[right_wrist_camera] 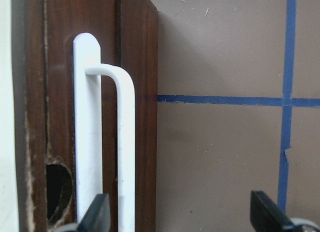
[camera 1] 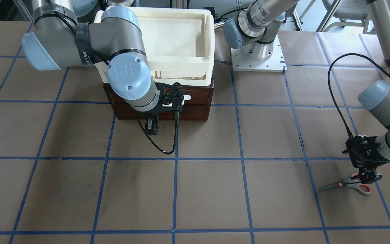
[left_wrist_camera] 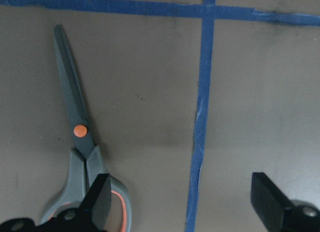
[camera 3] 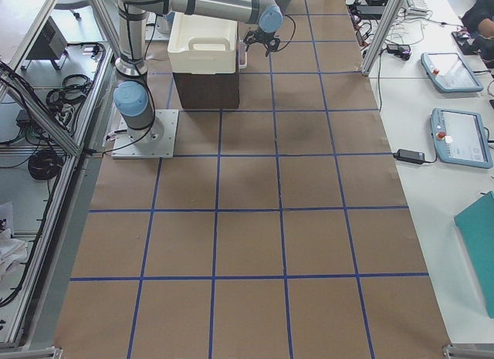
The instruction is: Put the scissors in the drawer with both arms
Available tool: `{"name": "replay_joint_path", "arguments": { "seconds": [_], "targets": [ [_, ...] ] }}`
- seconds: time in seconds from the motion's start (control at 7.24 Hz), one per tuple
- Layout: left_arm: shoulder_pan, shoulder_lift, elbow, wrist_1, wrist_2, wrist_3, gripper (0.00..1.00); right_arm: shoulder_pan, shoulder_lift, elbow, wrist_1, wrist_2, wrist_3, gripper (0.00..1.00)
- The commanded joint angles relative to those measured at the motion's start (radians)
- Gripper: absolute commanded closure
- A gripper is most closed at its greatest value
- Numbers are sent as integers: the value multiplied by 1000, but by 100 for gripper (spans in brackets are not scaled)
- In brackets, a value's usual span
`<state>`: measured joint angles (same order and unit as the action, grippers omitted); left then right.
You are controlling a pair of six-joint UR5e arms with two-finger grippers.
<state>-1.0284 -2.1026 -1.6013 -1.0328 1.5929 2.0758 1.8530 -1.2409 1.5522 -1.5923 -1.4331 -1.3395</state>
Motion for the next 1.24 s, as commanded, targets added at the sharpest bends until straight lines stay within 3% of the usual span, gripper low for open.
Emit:
{"name": "replay_joint_path", "arguments": {
  "seconds": [0.0, 1.11],
  "targets": [
    [-1, -59, 57, 14, -33, 7, 3, 20, 6, 2, 11, -21, 2, 2],
    [2, -125, 55, 80, -31, 75, 4, 26, 23, 26, 12, -29, 8, 7]
  ]
}}
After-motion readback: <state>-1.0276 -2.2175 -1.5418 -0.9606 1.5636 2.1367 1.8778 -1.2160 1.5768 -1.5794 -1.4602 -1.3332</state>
